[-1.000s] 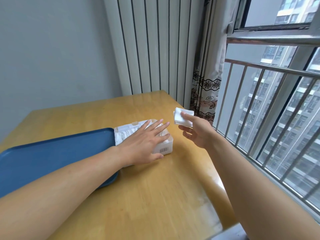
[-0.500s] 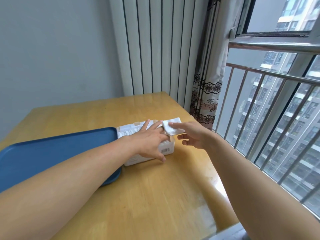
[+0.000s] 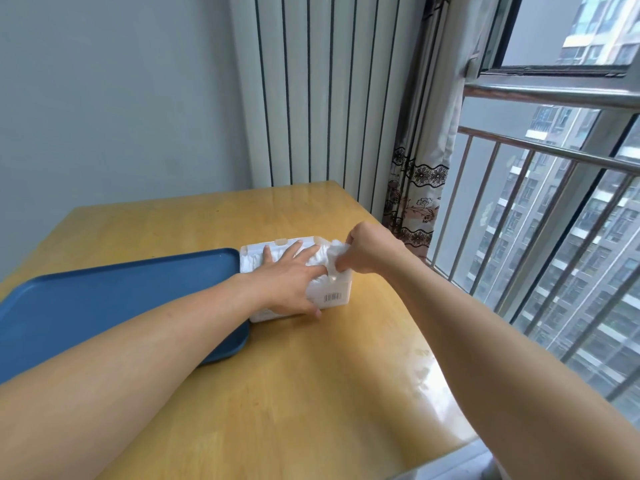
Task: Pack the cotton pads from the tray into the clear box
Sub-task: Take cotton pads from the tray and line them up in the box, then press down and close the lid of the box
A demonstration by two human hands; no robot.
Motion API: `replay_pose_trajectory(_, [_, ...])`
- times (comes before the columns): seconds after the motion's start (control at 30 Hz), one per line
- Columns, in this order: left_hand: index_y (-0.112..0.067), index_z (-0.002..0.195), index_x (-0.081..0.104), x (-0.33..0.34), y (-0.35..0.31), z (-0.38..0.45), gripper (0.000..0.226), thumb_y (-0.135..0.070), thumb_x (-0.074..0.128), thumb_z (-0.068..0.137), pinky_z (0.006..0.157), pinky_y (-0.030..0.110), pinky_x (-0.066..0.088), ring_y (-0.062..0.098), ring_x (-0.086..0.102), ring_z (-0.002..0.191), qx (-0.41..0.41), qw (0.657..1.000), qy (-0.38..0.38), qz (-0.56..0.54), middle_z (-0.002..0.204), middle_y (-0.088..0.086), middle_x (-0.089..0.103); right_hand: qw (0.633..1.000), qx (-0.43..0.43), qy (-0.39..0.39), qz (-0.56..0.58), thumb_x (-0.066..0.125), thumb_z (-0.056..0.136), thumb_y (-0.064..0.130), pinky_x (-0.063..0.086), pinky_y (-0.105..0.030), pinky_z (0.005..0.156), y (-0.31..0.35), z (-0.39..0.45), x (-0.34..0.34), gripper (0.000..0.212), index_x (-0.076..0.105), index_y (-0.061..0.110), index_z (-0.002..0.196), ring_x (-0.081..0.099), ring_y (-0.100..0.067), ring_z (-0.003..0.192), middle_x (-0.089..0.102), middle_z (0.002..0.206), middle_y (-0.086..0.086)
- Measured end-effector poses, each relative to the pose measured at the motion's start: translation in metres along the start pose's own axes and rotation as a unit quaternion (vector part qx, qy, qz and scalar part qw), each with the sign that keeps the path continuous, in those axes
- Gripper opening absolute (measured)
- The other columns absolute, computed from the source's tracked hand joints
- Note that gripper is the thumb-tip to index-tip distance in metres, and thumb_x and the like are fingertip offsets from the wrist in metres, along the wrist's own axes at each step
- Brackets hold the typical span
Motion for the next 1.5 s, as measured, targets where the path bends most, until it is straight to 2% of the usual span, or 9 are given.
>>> replay_pose_trajectory(0.13, [-0.046, 0.155, 0.024, 0.001, -0.003, -0.001, 0.088, -0.056, 0.073, 0.083, 0.117, 0.072, -0.009, 0.021, -0.024, 0.155, -0.013, 0.999, 0.0, -0.035, 0.17, -0.007, -0.014, 0.991, -0.029, -0.006, -0.127, 0.076, 0.081, 0.035, 0.038, -0.029, 0.06, 0.022, -0.01, 0.002, 0.035, 0.051, 0.017, 0.095, 0.055, -0.021, 0.074, 0.053, 0.079, 0.001])
replay_pose_trajectory(0.33, [-0.043, 0.16, 0.006, 0.0, -0.002, -0.002, 0.103, -0.053, 0.075, 0.083, 0.117, 0.072, -0.007, 0.022, -0.022, 0.155, -0.016, 0.999, -0.006, -0.041, 0.17, -0.006, -0.013, 0.991, -0.026, -0.056, -0.115, 0.058, 0.089, 0.022, 0.038, -0.033, 0.067, 0.023, -0.019, 0.006, 0.013, 0.047, 0.014, 0.091, 0.052, -0.025, 0.074, 0.051, 0.078, -0.001])
replay_pose_trajectory(0.53, [-0.046, 0.157, 0.019, -0.002, -0.001, -0.004, 0.092, -0.051, 0.075, 0.084, 0.118, 0.071, -0.007, 0.02, -0.018, 0.156, -0.006, 0.998, -0.012, -0.054, 0.17, -0.006, -0.01, 0.976, 0.006, 0.125, -0.176, 0.051, 0.096, 0.03, 0.037, -0.028, 0.059, 0.04, -0.02, -0.006, 0.017, 0.055, 0.017, 0.086, 0.064, -0.008, 0.065, 0.071, 0.061, 0.008])
replay_pose_trajectory(0.7, [-0.048, 0.154, 0.028, -0.005, 0.007, -0.008, 0.084, -0.046, 0.076, 0.085, 0.119, 0.069, -0.008, 0.018, -0.017, 0.156, 0.024, 0.997, -0.005, -0.067, 0.17, -0.009, -0.009, 0.975, 0.005, 0.116, -0.189, 0.046, 0.099, 0.032, 0.037, -0.026, 0.061, 0.041, -0.017, 0.005, 0.019, 0.049, 0.019, 0.085, 0.059, -0.004, 0.059, 0.065, 0.047, 0.01])
replay_pose_trajectory(0.87, [-0.048, 0.152, 0.031, -0.009, 0.012, -0.015, 0.08, -0.043, 0.076, 0.086, 0.12, 0.068, -0.003, 0.015, -0.014, 0.156, 0.045, 0.997, 0.003, -0.06, 0.17, -0.011, -0.007, 0.969, 0.025, 0.22, -0.107, 0.053, 0.099, 0.03, 0.035, -0.023, 0.051, 0.035, -0.017, -0.009, 0.027, 0.052, 0.01, 0.081, 0.043, -0.013, 0.051, 0.066, 0.053, 0.005])
replay_pose_trajectory(1.07, [-0.046, 0.154, 0.028, -0.012, 0.009, -0.015, 0.082, -0.042, 0.075, 0.086, 0.122, 0.066, 0.0, 0.013, -0.009, 0.156, 0.043, 0.997, 0.005, -0.058, 0.17, -0.01, -0.004, 0.983, 0.024, 0.133, -0.125, 0.065, 0.092, 0.035, 0.039, -0.027, 0.066, 0.038, -0.02, -0.016, 0.019, 0.062, 0.019, 0.083, 0.056, -0.003, 0.046, 0.069, 0.055, 0.012])
replay_pose_trajectory(1.23, [-0.047, 0.153, 0.028, -0.013, 0.015, -0.013, 0.083, -0.044, 0.076, 0.085, 0.123, 0.064, 0.001, 0.012, -0.007, 0.157, 0.052, 0.997, 0.009, -0.064, 0.17, -0.012, -0.001, 0.981, 0.029, 0.125, -0.145, 0.053, 0.097, 0.037, 0.036, -0.027, 0.062, 0.039, -0.022, -0.003, 0.019, 0.055, 0.019, 0.091, 0.063, -0.002, 0.054, 0.071, 0.058, 0.012])
replay_pose_trajectory(1.4, [-0.051, 0.146, 0.033, -0.011, 0.026, -0.011, 0.08, -0.046, 0.078, 0.081, 0.123, 0.061, 0.009, 0.011, 0.004, 0.155, 0.07, 0.994, -0.012, -0.086, 0.166, -0.016, 0.017, 0.984, 0.018, 0.106, -0.144, 0.071, 0.087, 0.037, 0.038, -0.024, 0.062, 0.036, -0.021, -0.018, 0.018, 0.064, 0.02, 0.084, 0.064, 0.001, 0.052, 0.07, 0.056, 0.015])
replay_pose_trajectory(1.5, [-0.043, 0.158, 0.015, -0.01, 0.027, -0.013, 0.097, -0.049, 0.076, 0.083, 0.126, 0.056, 0.005, 0.009, 0.001, 0.156, 0.058, 0.994, -0.014, -0.088, 0.168, -0.017, 0.012, 0.985, 0.002, 0.071, -0.155, 0.068, 0.09, 0.032, 0.037, -0.024, 0.058, 0.037, -0.021, -0.014, 0.016, 0.065, 0.02, 0.08, 0.064, -0.001, 0.053, 0.069, 0.054, 0.013])
Point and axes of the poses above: each hand's wrist, its own z-axis towards the middle knuckle, its own x-axis out of the palm, y = z × x, the point moved 1 cm from there along z, towards the middle knuckle
